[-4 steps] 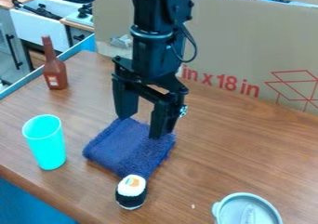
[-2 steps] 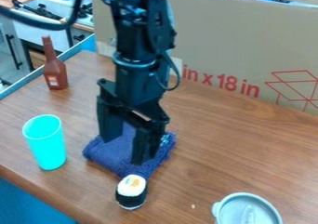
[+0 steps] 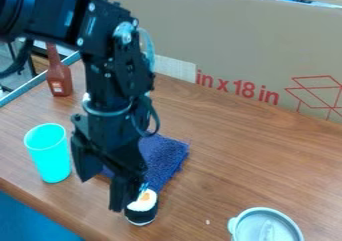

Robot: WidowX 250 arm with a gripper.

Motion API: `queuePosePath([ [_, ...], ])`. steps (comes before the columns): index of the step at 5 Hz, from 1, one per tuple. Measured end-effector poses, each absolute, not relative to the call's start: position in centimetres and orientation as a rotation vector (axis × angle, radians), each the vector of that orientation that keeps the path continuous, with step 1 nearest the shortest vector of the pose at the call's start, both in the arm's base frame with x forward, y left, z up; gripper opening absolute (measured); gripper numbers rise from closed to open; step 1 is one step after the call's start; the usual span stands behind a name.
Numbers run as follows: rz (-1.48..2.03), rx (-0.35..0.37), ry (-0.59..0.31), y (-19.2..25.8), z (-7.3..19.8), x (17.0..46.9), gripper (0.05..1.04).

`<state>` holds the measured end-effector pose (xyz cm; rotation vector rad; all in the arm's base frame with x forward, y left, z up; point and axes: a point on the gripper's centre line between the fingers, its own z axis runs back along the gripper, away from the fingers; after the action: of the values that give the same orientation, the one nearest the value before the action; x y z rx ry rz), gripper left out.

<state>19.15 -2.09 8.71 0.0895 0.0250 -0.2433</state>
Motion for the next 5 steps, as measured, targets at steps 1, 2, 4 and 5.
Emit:
queuePosePath([
  [1, -0.238, 0.079, 0.033, -2.4, 7.3, 19.8, 1.0],
  [2, -0.214, 0.029, 0.02, -2.8, 6.3, 20.5, 1.0],
  [4, -0.216, 0.002, 0.049, -3.3, 4.4, 21.6, 1.0],
  [5, -0.227, -0.005, 0.06, -3.5, 3.7, 21.9, 1.0],
])
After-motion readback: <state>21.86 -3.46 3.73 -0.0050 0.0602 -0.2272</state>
